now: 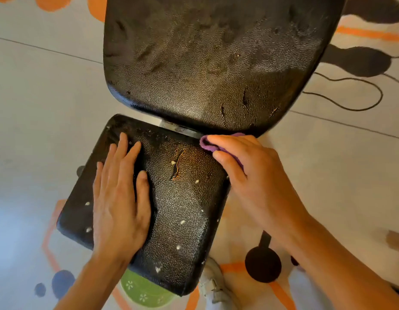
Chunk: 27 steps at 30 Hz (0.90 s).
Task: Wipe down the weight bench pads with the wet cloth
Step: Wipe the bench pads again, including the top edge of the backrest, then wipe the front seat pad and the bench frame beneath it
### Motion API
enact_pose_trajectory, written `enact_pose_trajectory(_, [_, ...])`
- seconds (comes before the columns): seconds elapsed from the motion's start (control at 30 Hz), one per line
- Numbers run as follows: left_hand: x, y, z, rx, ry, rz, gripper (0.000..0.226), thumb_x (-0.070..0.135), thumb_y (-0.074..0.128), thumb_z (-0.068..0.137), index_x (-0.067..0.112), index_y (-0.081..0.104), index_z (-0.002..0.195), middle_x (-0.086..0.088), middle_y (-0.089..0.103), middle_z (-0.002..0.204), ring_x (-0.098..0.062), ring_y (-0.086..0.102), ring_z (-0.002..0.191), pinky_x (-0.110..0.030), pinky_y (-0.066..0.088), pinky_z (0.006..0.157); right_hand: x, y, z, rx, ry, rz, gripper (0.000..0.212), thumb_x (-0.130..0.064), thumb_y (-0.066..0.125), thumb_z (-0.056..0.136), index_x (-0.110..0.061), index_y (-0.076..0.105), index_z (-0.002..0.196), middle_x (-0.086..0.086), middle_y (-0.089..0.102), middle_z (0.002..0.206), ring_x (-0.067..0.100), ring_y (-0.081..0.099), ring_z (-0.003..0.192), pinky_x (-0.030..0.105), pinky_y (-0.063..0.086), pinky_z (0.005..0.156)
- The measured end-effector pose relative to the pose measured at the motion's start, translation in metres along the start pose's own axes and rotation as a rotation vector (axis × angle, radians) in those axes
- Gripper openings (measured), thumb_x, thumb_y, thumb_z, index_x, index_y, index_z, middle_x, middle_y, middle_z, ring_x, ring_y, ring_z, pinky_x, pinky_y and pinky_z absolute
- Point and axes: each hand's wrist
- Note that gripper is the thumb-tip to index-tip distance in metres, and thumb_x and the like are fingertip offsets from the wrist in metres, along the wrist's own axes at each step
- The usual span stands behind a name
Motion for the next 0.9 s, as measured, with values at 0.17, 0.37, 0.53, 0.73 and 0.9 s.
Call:
enact_pose_trajectory(0.17, [0.0, 0.0, 0.0, 0.004, -0.018, -0.006, 0.049, 0.029, 0.032, 0.102, 0.025, 0.035, 0.15, 0.009, 0.022, 0.163, -0.01, 0.014, 0.152, -0.039, 0.01, 0.125, -0.034, 0.032, 0.03, -0.081, -0.016, -0.329, 0.022, -0.014, 0.048, 0.095, -0.018, 0.065, 0.11, -0.003, 0.068, 0.105, 0.018, 0.055, 0.099, 0.024, 0.039, 0.086])
enact_pose_trajectory(0.37, [0.001, -0.002, 0.001, -0.011, -0.018, 0.013, 0.048, 0.028, 0.035, 0.101, 0.021, 0.038, 0.149, 0.005, 0.025, 0.163, -0.013, 0.017, 0.152, -0.043, 0.013, 0.124, -0.029, -0.008, 0.016, -0.174, 0.138, -0.221, 0.031, -0.025, 0.042, 0.099, -0.024, 0.059, 0.125, -0.003, 0.063, 0.117, 0.014, 0.055, 0.11, 0.018, 0.036, 0.091])
enact_pose_trajectory(0.53, [0.001, -0.003, 0.003, -0.023, -0.021, 0.017, 0.049, 0.029, 0.034, 0.101, 0.02, 0.039, 0.149, 0.003, 0.027, 0.162, -0.015, 0.018, 0.152, -0.043, 0.015, 0.124, -0.046, 0.03, 0.052, -0.26, 0.153, -0.355, 0.028, -0.022, 0.04, 0.1, -0.021, 0.062, 0.118, 0.0, 0.066, 0.112, 0.021, 0.054, 0.107, 0.032, 0.04, 0.086])
enact_pose_trajectory(0.73, [0.002, -0.006, 0.005, -0.047, -0.038, 0.039, 0.05, 0.031, 0.033, 0.1, 0.021, 0.038, 0.149, 0.002, 0.028, 0.162, -0.015, 0.018, 0.152, -0.037, 0.009, 0.125, -0.043, -0.005, 0.031, -0.293, 0.179, -0.358, 0.034, -0.026, 0.041, 0.098, -0.025, 0.055, 0.129, 0.001, 0.064, 0.117, 0.017, 0.055, 0.109, 0.028, 0.043, 0.091])
enact_pose_trajectory(0.9, [0.001, -0.006, 0.006, -0.059, -0.037, 0.041, 0.051, 0.029, 0.035, 0.099, 0.019, 0.041, 0.148, 0.0, 0.03, 0.161, -0.018, 0.02, 0.152, -0.039, 0.011, 0.124, -0.06, 0.061, 0.068, -0.188, 0.022, -0.522, 0.026, -0.014, 0.049, 0.095, -0.013, 0.064, 0.116, 0.001, 0.07, 0.104, 0.02, 0.06, 0.095, 0.03, 0.049, 0.075])
Point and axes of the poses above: each hand's wrist, its own z-axis towards the middle knuckle, its own y-axis out of the palm, x = y × z
